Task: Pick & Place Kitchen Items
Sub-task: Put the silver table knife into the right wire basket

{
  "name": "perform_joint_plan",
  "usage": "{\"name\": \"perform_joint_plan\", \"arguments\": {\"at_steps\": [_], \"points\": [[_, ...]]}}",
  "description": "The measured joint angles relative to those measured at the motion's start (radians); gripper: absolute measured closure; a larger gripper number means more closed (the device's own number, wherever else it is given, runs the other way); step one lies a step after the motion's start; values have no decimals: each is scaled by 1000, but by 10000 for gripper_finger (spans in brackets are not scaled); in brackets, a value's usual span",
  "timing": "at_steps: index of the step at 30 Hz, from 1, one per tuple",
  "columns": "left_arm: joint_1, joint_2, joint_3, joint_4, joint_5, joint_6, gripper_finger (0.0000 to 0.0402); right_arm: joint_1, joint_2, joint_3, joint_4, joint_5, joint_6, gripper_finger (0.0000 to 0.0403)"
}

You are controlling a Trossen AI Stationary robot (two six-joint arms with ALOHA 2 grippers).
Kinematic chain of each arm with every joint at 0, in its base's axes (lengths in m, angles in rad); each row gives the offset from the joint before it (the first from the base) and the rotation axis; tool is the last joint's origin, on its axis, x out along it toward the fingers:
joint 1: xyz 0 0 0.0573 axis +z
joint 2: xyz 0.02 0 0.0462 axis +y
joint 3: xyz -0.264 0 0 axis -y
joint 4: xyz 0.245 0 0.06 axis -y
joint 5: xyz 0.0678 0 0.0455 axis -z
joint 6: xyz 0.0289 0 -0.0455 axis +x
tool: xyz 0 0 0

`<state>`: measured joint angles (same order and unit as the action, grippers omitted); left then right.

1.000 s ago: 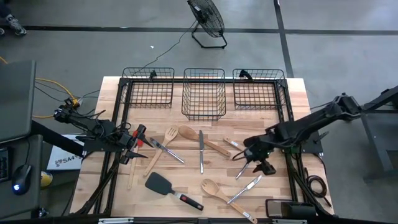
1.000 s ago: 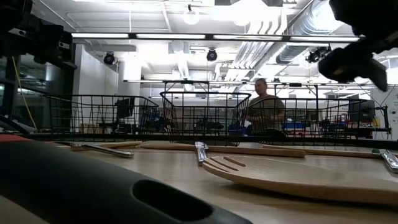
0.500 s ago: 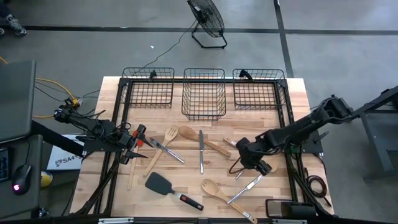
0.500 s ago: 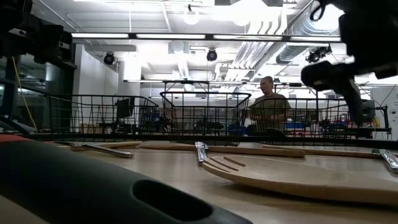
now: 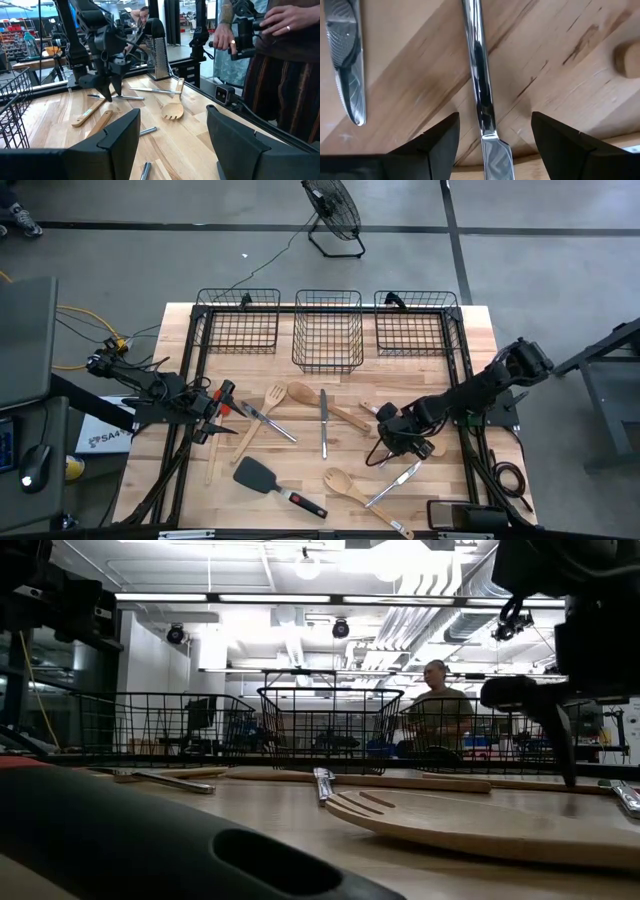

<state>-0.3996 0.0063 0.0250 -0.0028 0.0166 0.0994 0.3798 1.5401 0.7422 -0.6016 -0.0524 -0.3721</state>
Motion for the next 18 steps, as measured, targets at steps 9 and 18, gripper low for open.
{"name": "perform_joint_plan", "arguments": {"at_steps": [9,18], "points": [[0,0,0,0,0,0,174,0,32,4,2,-4,0,164],[0,0,0,0,0,0,174,0,34,2,-16,-3,0,213]]}}
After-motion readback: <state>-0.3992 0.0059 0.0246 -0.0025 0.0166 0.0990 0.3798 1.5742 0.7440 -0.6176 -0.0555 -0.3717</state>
